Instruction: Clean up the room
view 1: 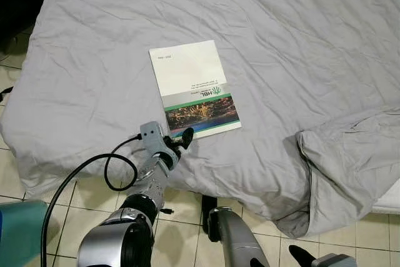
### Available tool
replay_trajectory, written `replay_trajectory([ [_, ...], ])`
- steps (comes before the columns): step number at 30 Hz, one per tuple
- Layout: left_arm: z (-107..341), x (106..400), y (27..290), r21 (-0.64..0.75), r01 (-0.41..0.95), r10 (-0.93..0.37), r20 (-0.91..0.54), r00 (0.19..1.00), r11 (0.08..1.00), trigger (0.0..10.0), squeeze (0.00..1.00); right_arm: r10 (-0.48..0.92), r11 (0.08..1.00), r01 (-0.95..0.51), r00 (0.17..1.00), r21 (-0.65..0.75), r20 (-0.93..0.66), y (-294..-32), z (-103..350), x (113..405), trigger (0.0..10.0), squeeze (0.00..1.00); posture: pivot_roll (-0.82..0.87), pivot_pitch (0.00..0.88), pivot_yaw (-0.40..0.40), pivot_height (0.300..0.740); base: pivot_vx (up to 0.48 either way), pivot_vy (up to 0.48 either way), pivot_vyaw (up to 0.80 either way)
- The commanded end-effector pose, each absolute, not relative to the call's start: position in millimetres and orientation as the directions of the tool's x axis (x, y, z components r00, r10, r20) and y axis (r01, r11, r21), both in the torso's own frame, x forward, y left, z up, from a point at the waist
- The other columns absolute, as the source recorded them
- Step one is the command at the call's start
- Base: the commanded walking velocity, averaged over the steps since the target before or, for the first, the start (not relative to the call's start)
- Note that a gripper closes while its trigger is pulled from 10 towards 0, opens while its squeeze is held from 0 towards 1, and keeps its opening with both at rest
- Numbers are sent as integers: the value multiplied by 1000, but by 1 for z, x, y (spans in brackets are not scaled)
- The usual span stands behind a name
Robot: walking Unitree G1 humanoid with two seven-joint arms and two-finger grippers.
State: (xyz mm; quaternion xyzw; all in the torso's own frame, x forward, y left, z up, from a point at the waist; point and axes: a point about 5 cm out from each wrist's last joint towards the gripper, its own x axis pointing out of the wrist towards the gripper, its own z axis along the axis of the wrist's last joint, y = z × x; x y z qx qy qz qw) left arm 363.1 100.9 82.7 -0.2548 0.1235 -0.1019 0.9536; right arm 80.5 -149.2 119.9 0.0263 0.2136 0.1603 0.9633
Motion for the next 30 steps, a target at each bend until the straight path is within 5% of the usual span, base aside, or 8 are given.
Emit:
replay_trajectory([
  [1, 57, 347, 93, -556, 73, -278, -294, 915, 828, 10000, 0, 307, 951, -288, 836, 113, -455, -152, 118, 71, 10000, 0, -405, 659, -137, 740, 0, 0, 0],
  [3, 56, 347, 95, -545, 66, -273, -309, 911, 836, 9804, 0, 304, 952, -285, 835, 111, -460, -152, 118, 70, 10000, 0, -409, 662, -137, 740, 0, 0, 0],
  [4, 55, 347, 96, -533, 61, -269, -322, 908, 844, 3686, 0, 301, 953, -283, 833, 111, -464, -153, 118, 69, 10000, 0, -411, 666, -137, 740, 0, 0, 0],
  [5, 55, 347, 96, -533, 61, -269, -322, 908, 844, 3686, 0, 301, 953, -283, 833, 111, -464, -153, 118, 69, 10000, 0, -411, 666, -137, 740, 0, 0, 0],
  [7, 53, 347, 100, -518, 41, -253, -346, 903, 854, 0, 0, 299, 954, -280, 831, 112, -470, -153, 118, 67, 10000, 0, -412, 672, -135, 740, 0, 0, 0],
  [23, 39, 339, 105, -579, -34, -275, -438, 856, 815, 0, 0, 293, 955, -271, 821, 118, -490, -152, 117, 61, 10000, 0, -412, 680, -126, 740, 0, 0, 0],
  [30, 46, 344, 117, -593, -53, -226, -386, 894, 803, 0, 0, 290, 956, -267, 818, 117, -498, -151, 107, 64, 10000, 0, -385, 667, -104, 740, 0, 0, 0],
])
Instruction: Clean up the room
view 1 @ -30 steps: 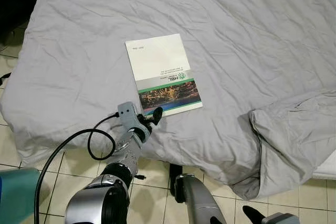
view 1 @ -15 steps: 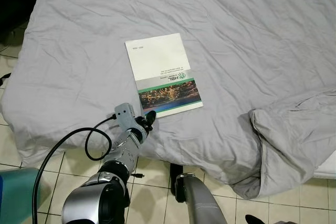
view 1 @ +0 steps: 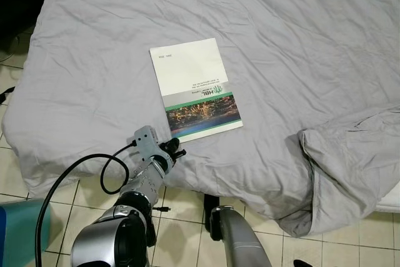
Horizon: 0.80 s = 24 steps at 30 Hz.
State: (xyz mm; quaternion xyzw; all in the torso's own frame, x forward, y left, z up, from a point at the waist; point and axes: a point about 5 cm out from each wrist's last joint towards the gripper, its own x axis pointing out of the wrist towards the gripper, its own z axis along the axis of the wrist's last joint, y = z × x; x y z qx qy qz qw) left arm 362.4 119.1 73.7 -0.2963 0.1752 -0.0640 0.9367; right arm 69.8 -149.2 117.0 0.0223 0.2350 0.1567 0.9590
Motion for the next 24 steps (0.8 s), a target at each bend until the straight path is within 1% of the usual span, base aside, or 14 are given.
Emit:
replay_trajectory([
  [1, 51, 348, 120, -593, -28, -226, -349, 909, 805, 0, 0, 290, 957, -267, 822, 117, -491, -151, 106, 67, 10000, 0, -373, 654, -95, 740, 0, 0, 0],
  [2, 65, 355, 124, -585, 48, -241, -258, 936, 810, 0, 0, 293, 956, -269, 832, 118, -470, -149, 104, 74, 10000, 0, -345, 619, -76, 740, 0, 0, 0],
  [4, 69, 357, 126, -584, 70, -247, -230, 941, 809, 0, 0, 294, 955, -271, 836, 119, -464, -149, 103, 77, 10000, 0, -345, 619, -76, 740, 0, 0, 0],
  [5, 75, 360, 128, -559, 114, -258, -185, 948, 821, 0, 0, 295, 955, -271, 843, 119, -450, -149, 101, 82, 10000, 0, -315, 581, -56, 740, 0, 0, 0],
  [6, 79, 361, 130, -539, 142, -266, -158, 951, 830, 0, 0, 296, 955, -271, 847, 119, -441, -149, 99, 86, 10000, 0, -315, 581, -56, 740, 0, 0, 0],
  [8, 93, 365, 132, -466, 241, -307, -70, 949, 851, 0, 0, 291, 957, -267, 863, 117, -412, -149, 95, 100, 10000, 0, -270, 533, -32, 740, 0, 0, 0],
  [11, 108, 369, 136, -407, 309, -336, 5, 942, 860, 0, 0, 283, 959, -261, 879, 110, -384, -151, 92, 114, 10000, 0, -241, 508, -14, 740, 0, 0, 0],
  [13, 119, 370, 140, -341, 369, -374, 54, 926, 864, 0, 0, 278, 961, -256, 894, 106, -353, -151, 88, 130, 10000, 0, -204, 466, 8, 740, 0, 0, 0],
  [17, 118, 367, 140, -263, 402, -404, 47, 913, 877, 0, 0, 279, 960, -259, 899, 104, -336, -149, 86, 138, 10000, 0, -197, 457, 16, 740, 0, 0, 0],
  [18, 115, 365, 139, -195, 406, -409, 25, 912, 893, 0, 0, 277, 961, -257, 902, 105, -331, -149, 86, 141, 10000, 0, -192, 453, 18, 740, 0, 0, 0],
  [20, 107, 361, 137, 101, 392, -388, -60, 920, 914, 0, 0, 277, 960, -254, 911, 114, -304, -146, 89, 145, 10000, 0, -194, 457, 15, 740, 0, 0, 0],
  [21, 104, 360, 138, 209, 382, -373, -82, 924, 900, 3373, 0, 281, 959, -257, 914, 119, -292, -144, 90, 147, 10000, 0, -197, 470, 15, 740, 0, 0, 0],
  [22, 102, 360, 141, 259, 365, -354, -90, 931, 894, 10000, 1000, 285, 958, -260, 915, 122, -284, -141, 91, 148, 10000, 0, -198, 484, 14, 740, 0, 0, 0],
  [24, 101, 360, 144, 264, 348, -334, -97, 937, 899, 10000, 1000, 289, 957, -264, 915, 124, -281, -139, 90, 149, 10000, 0, -200, 492, 12, 740, 0, 0, 0],
])
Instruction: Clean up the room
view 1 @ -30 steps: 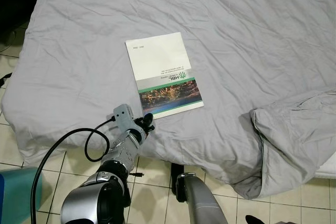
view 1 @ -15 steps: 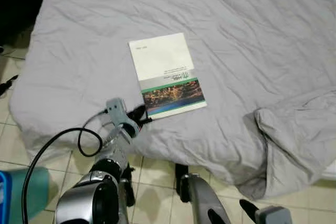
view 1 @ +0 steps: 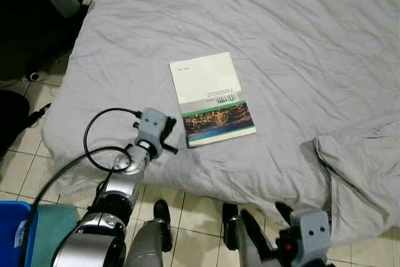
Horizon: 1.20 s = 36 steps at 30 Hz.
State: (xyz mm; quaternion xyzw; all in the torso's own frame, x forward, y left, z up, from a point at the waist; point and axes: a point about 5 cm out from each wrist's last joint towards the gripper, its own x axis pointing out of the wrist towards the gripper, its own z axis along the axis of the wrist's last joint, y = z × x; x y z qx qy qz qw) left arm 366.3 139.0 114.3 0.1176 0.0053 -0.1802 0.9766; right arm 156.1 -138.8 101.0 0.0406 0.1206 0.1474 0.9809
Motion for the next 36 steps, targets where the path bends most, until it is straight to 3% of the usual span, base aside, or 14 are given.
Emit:
replay_trajectory([
  [1, 102, 362, 147, 253, 333, -317, -102, 943, 908, 10000, 1000, 292, 956, -267, 916, 123, -276, -137, 91, 149, 10000, 0, -203, 509, 8, 740, 0, 0, 0],
  [5, 103, 367, 152, 143, 288, -272, -118, 955, 947, 10000, 1000, 292, 955, -262, 911, 138, -291, -133, 89, 142, 10000, 0, -217, 545, 2, 740, 0, 0, 0],
  [13, 114, 378, 148, 136, 222, -207, -116, 971, 966, 10000, 1000, 305, 951, -272, 897, 145, -319, -128, 90, 124, 10000, 0, -247, 565, 0, 740, 0, 0, 0],
  [17, 116, 382, 145, -1, 193, -192, -135, 972, 981, 10000, 1000, 302, 952, -268, 894, 145, -332, -127, 89, 118, 10000, 0, -252, 582, 2, 740, 0, 0, 0],
  [20, 109, 379, 135, -112, 199, -216, -163, 963, 973, 10000, 1000, 299, 953, -261, 888, 151, -350, -125, 90, 108, 10000, 0, -265, 605, 3, 740, 0, 0, 0],
  [33, 86, 367, 108, -217, 247, -298, -251, 921, 945, 10000, 1000, 283, 958, -237, 870, 160, -404, -123, 98, 78, 10000, 0, -329, 670, -8, 740, 0, 0, 0],
  [34, 84, 366, 106, -166, 263, -300, -262, 917, 950, 10000, 557, 280, 959, -233, 863, 160, -420, -123, 100, 71, 10000, 0, -346, 680, -14, 740, 0, 0, 0],
  [35, 83, 365, 105, -108, 273, -292, -271, 917, 956, 10000, 0, 279, 960, -231, 858, 160, -432, -122, 101, 65, 10000, 0, -350, 683, -16, 740, 0, 0, 0],
  [36, 83, 365, 105, -108, 273, -292, -271, 917, 956, 10000, 0, 279, 960, -231, 858, 160, -432, -122, 101, 65, 10000, 0, -350, 683, -16, 740, 0, 0, 0],
])
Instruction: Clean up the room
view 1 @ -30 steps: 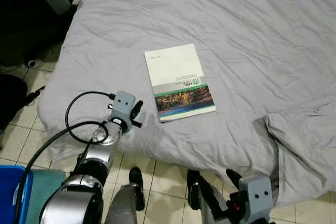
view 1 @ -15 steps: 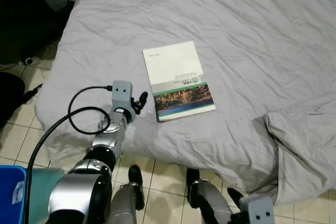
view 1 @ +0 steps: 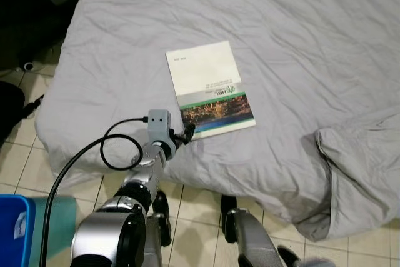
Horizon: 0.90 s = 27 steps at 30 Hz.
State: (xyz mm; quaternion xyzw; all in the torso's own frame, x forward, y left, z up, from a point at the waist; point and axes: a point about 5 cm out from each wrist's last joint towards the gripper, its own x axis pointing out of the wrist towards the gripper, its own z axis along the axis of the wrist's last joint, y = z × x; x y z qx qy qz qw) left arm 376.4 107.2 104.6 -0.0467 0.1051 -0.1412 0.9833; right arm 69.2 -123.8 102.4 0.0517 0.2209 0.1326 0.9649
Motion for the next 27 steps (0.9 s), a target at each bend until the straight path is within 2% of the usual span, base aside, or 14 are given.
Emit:
replay_trajectory([
  [1, 83, 365, 106, -53, 274, -278, -279, 919, 960, 10000, 0, 278, 960, -231, 852, 159, -443, -122, 103, 60, 10000, 0, -358, 689, -18, 740, 0, 0, 0],
  [6, 84, 367, 111, -58, 207, -215, -284, 935, 977, 10000, 0, 261, 965, -210, 834, 158, -486, -124, 108, 42, 10000, 0, -387, 716, -23, 740, 0, 0, 0],
  [17, 79, 365, 108, -31, 188, -189, -315, 930, 982, 10000, 0, 250, 968, -200, 828, 152, -503, -121, 111, 32, 10000, 0, -387, 721, -12, 740, 0, 0, 0],
  [18, 74, 363, 107, -76, 183, -198, -348, 916, 980, 0, 0, 247, 969, -197, 828, 152, -503, -121, 111, 32, 10000, 0, -387, 716, -11, 740, 0, 0, 0],
  [24, 63, 356, 100, -64, 240, -243, -432, 868, 969, 0, 0, 245, 969, -195, 826, 150, -508, -121, 109, 31, 10000, 0, -379, 711, -6, 740, 0, 0, 0],
  [27, 50, 347, 93, -57, 306, -291, -508, 810, 950, 0, 0, 245, 969, -196, 826, 148, -508, -122, 107, 32, 10000, 0, -369, 704, 1, 740, 0, 0, 0],
])
